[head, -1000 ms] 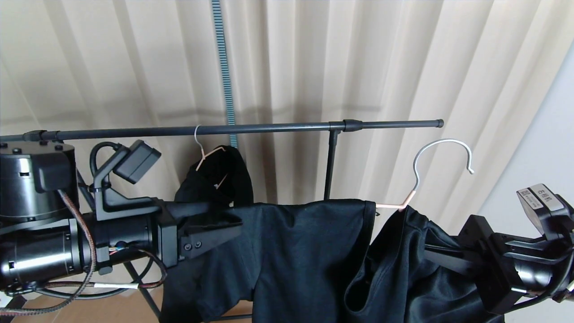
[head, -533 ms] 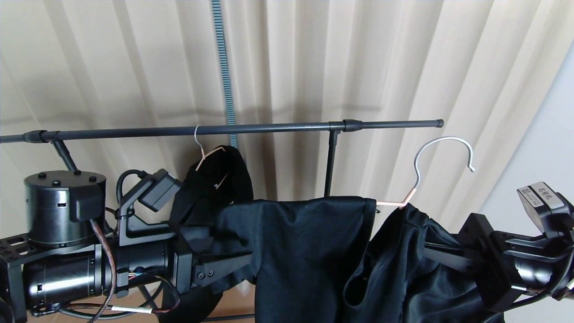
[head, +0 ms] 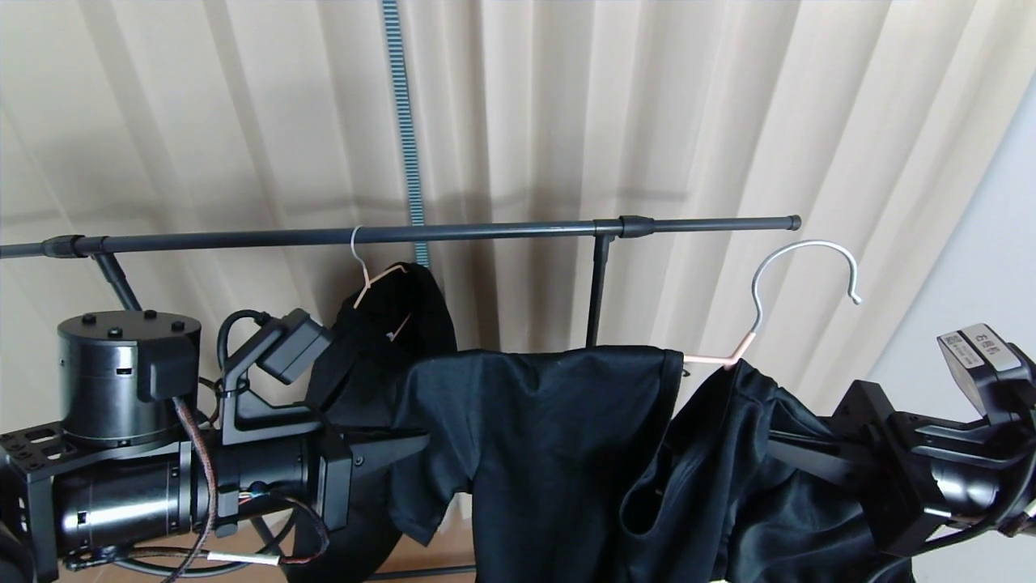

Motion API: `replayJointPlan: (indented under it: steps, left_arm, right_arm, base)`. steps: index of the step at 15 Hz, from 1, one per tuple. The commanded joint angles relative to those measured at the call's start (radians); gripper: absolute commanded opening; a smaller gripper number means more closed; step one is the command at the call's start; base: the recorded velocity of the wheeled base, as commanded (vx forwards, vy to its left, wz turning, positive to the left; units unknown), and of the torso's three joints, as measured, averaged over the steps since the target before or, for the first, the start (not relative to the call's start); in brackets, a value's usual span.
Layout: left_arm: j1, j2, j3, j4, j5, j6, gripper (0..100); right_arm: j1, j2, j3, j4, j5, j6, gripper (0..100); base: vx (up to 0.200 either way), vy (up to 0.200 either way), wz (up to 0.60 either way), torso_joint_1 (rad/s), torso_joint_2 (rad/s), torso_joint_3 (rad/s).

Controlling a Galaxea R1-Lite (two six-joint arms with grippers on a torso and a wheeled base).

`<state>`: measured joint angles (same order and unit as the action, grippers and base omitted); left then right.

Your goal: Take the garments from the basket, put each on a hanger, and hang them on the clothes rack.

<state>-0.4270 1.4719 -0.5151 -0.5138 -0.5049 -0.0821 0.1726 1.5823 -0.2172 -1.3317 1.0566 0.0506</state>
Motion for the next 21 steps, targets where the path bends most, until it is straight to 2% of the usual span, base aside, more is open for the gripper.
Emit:
replayJointPlan:
  steps: [1, 5, 12, 21]
  left_arm:
    - [0.021, -0.035, 0.023, 0.000, 0.000, -0.001, 0]
    - [0.097, -0.084, 0.067, 0.000, -0.001, -0.002, 0]
    - [0.151, -0.124, 0.112, 0.000, -0.001, -0.004, 0]
    - [0.160, -0.127, 0.118, 0.000, -0.003, -0.005, 0]
  right_arm:
    - [-0.013, 0.004, -0.007, 0.000, 0.000, 0.000, 0]
    - [-0.031, 0.007, -0.016, 0.000, 0.000, 0.002, 0]
    - [-0.076, 0.011, -0.028, 0.002, 0.016, 0.002, 0]
    - [-0.117, 0.022, -0.036, 0.000, 0.060, 0.018, 0]
  base:
    - [0.000, 0.000, 0.00, 0.000, 0.00, 0.000]
    - [0.000, 0.000, 0.00, 0.000, 0.00, 0.000]
    - [0.000, 0.000, 0.00, 0.000, 0.00, 0.000]
    - [0.000, 0.000, 0.00, 0.000, 0.00, 0.000]
